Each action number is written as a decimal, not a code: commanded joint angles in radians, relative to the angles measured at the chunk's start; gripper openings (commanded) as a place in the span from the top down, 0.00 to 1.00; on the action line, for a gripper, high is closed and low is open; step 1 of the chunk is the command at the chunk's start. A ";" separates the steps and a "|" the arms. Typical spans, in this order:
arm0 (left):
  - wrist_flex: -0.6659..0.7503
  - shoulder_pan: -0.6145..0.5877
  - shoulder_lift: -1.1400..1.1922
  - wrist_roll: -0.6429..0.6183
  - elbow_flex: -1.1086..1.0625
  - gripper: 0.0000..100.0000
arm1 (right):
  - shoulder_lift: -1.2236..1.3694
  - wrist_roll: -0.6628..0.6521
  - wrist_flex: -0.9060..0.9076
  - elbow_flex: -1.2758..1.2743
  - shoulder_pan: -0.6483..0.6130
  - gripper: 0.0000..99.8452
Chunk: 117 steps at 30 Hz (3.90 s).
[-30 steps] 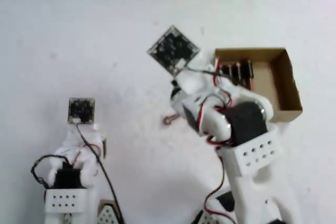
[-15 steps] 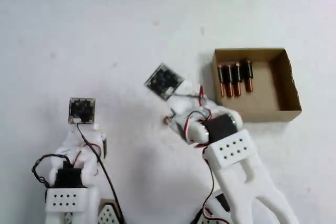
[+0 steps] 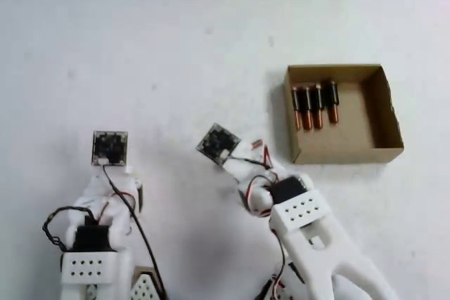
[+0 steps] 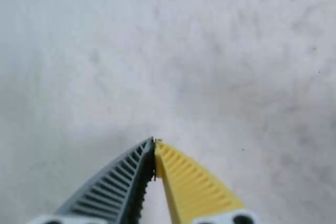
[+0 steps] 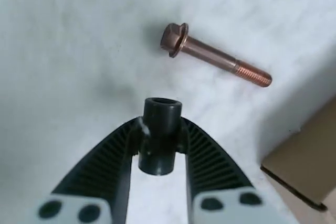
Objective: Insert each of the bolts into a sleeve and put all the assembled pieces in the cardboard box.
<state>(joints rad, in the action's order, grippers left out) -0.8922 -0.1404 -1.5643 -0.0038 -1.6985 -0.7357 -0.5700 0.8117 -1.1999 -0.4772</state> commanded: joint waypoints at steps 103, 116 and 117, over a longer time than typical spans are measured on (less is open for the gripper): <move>0.014 0.002 -0.008 0.000 0.000 0.98 | 0.234 -0.066 0.133 0.110 -0.054 0.88; 0.012 0.002 -0.008 0.000 0.000 0.98 | 0.341 -0.064 0.001 0.078 -0.054 0.88; 0.012 0.002 -0.008 0.000 0.000 0.98 | 0.361 -0.064 -0.012 0.078 -0.054 0.88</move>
<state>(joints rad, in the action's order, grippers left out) -0.8922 -0.1404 -1.5643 -0.0038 -1.7031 -0.4166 -0.6437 0.8454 -1.1201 -0.5370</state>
